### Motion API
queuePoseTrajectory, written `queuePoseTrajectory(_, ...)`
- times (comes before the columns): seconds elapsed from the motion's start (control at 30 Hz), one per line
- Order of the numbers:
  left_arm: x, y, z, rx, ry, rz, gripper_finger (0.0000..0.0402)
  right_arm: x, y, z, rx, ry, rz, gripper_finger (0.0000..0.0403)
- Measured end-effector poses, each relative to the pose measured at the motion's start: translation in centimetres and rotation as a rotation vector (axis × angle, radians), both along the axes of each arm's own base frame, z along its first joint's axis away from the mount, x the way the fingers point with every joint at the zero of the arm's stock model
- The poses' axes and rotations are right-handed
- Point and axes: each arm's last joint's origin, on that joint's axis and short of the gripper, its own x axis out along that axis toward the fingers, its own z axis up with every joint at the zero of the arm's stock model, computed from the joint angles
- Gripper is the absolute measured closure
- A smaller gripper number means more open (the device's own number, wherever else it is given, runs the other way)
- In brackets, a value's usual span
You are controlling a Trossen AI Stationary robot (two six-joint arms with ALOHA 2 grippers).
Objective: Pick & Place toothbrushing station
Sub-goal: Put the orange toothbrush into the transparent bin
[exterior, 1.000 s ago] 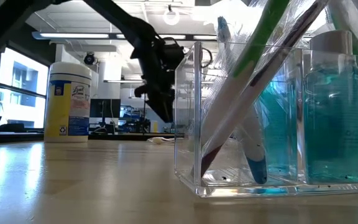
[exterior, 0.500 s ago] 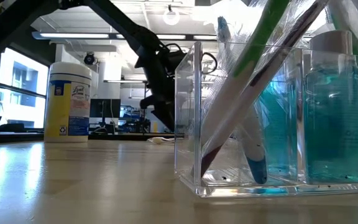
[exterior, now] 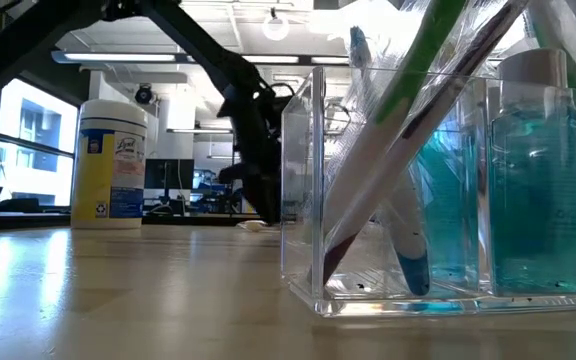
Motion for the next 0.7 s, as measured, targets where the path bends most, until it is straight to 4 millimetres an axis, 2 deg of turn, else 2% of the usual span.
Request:
queuePoseTrajectory(0.17,0.3,0.4,-1.3,0.048,0.037,0.024,0.0273,0.1,-0.2,0.0,0.014,0.010,-0.001,0.0145)
queuePoseTrajectory(0.37,0.2,0.4,-1.3,0.057,0.049,0.031,0.0278,0.2,-0.4,-0.1,0.032,0.022,-0.002,0.0145)
queuePoseTrajectory(0.47,0.1,0.3,-1.4,0.055,0.065,0.034,0.0308,0.2,-0.4,-0.1,0.033,0.022,0.000,0.0145)
queuePoseTrajectory(0.6,0.0,0.2,-1.5,0.024,0.082,0.082,0.0383,0.2,-0.3,-0.2,0.053,0.035,0.018,0.0145)
queuePoseTrajectory(0.7,-0.1,0.0,-1.5,0.010,0.101,0.123,0.0387,0.3,-0.2,-0.2,0.080,0.046,0.037,0.0145)
